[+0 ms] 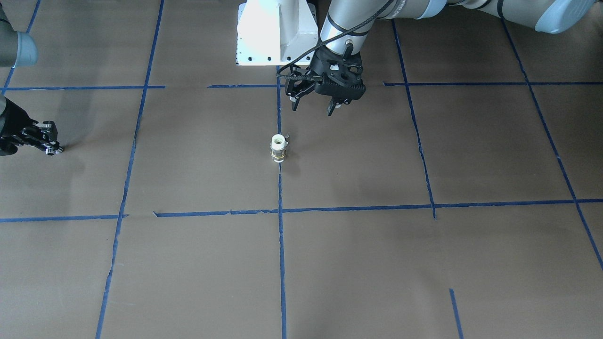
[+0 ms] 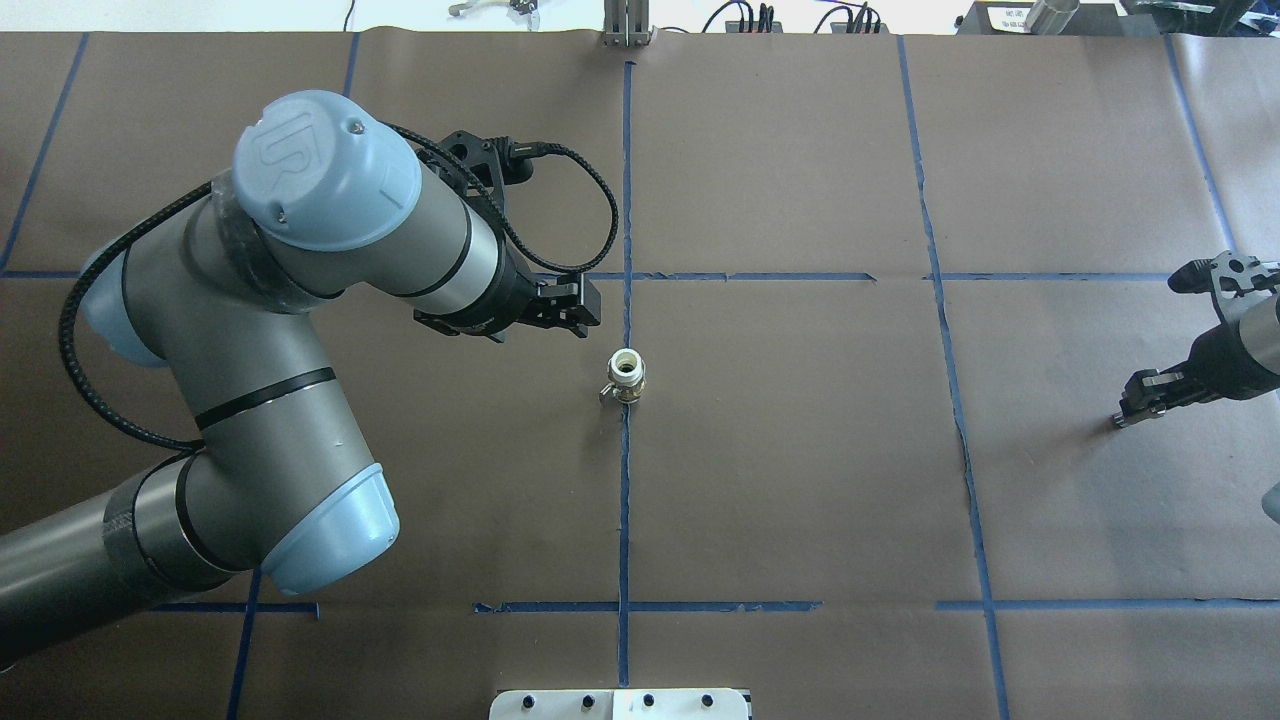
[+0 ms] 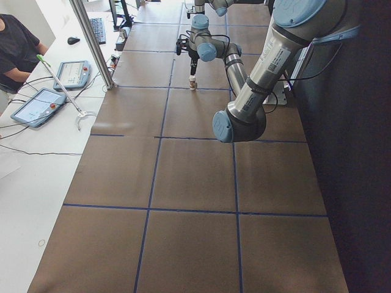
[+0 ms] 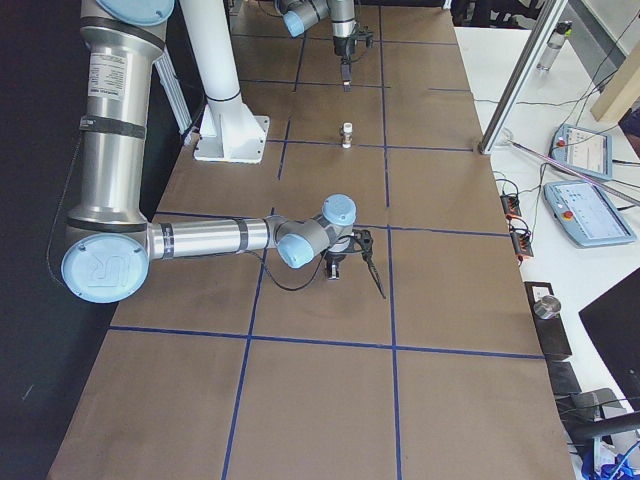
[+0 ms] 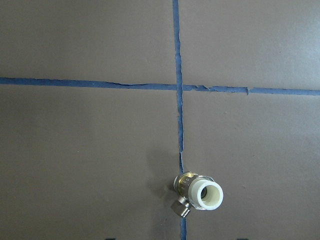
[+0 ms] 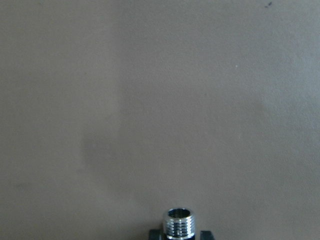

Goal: Assemble PPR valve and pipe with both arms
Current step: 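Grasp the chrome pipe fitting with the right gripper and lift it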

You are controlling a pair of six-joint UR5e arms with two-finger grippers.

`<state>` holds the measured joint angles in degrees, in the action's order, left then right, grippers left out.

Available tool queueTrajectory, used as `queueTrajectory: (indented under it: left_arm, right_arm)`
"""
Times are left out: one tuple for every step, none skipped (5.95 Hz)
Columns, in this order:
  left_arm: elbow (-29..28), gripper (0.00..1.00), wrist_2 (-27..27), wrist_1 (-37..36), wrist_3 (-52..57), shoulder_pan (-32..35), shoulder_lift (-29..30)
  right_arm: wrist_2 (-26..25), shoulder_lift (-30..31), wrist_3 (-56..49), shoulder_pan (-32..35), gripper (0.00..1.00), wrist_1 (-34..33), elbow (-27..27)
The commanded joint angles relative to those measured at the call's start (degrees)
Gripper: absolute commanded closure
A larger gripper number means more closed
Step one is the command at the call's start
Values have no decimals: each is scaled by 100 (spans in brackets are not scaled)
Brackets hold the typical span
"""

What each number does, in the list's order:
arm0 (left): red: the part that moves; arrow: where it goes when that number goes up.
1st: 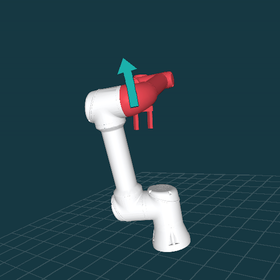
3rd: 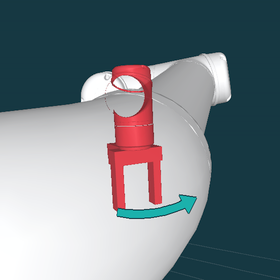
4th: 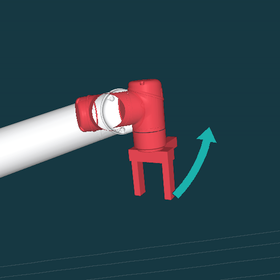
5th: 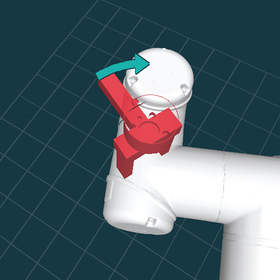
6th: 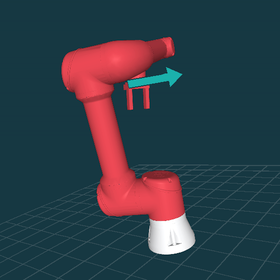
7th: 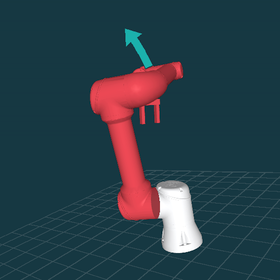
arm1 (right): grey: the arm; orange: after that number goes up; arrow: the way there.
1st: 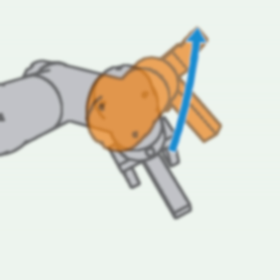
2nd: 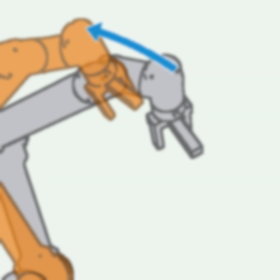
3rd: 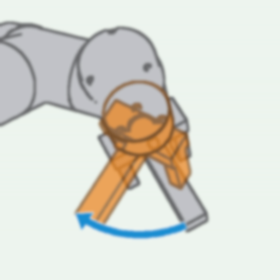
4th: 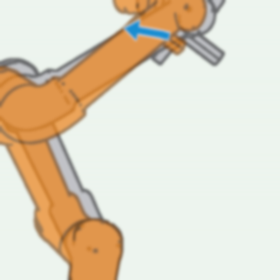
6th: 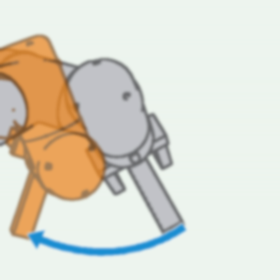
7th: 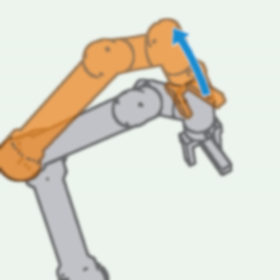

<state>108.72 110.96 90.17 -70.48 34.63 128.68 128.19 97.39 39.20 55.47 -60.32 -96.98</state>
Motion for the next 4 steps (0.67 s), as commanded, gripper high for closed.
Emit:
queueTrajectory:
  left_arm:
    - [9, 16, -4, 9, 0, 0, 0]
    - [35, 16, -4, 44, 0, 17, 0]
    - [235, 16, 4, 36, 0, 78, -35]
    - [507, 16, 4, 71, 8, 79, -375]
  right_arm:
    - [56, -18, 9, -1, 100, 2, -196]
    - [48, -27, 157, -1, 100, -85, -616]
    - [152, -436, 924, 8, 100, -172, -863]
    - [162, -1162, 2054, -61, 100, -374, -927]
